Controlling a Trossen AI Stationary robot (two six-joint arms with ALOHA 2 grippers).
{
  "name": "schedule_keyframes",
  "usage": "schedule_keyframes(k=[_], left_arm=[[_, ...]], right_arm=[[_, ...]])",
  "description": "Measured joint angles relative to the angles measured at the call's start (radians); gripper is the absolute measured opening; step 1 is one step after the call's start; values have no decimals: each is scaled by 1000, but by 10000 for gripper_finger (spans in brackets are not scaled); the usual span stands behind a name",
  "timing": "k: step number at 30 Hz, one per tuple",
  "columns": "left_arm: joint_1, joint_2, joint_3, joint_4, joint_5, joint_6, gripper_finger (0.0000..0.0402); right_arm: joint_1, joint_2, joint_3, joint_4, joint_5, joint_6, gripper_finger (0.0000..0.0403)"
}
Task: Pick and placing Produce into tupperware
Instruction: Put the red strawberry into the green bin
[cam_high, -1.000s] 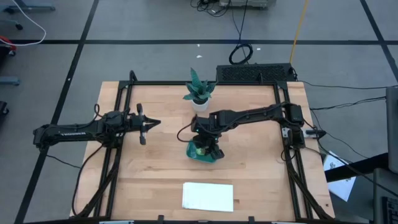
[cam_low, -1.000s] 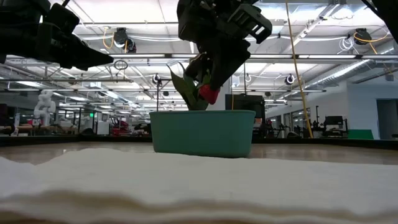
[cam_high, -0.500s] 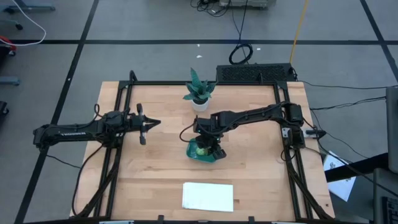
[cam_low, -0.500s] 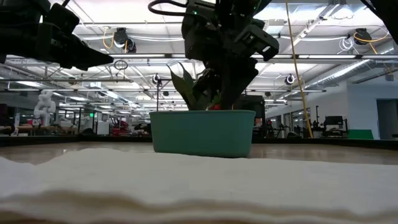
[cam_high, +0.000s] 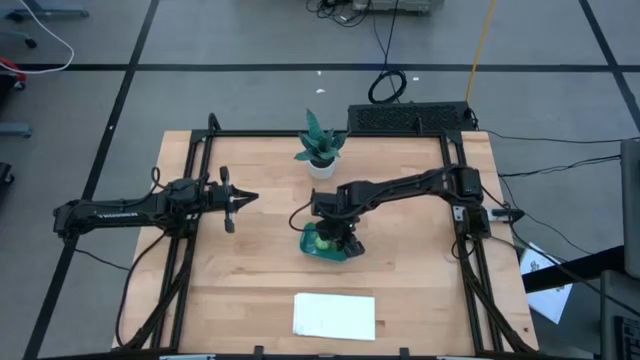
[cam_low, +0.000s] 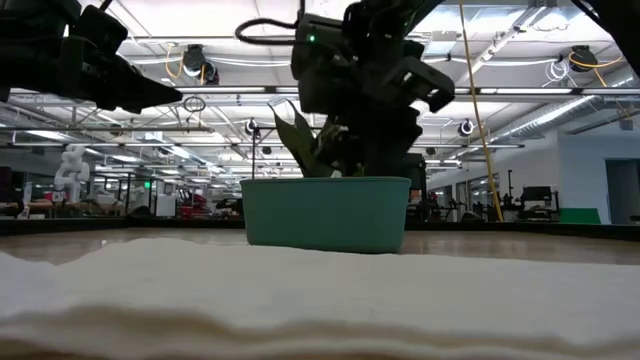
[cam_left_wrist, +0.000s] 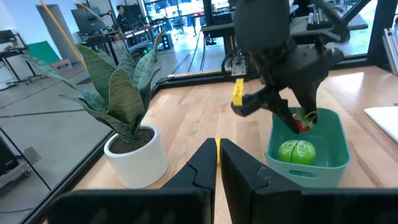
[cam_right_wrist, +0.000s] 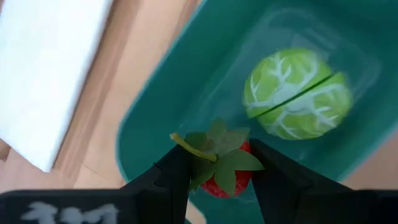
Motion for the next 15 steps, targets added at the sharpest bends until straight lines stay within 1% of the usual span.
schedule_keyframes(k=[3,5,15], left_arm=[[0,0,0,0,0,0,26],[0,0,0,-3,0,1,26],[0,0,0,-10,-4,4,26]], right_arm=[[-1,25,0,-38,0,-12,130],[-1,36,0,-34,1,-16,130],[-2,34,0,-43,1,-22,130]])
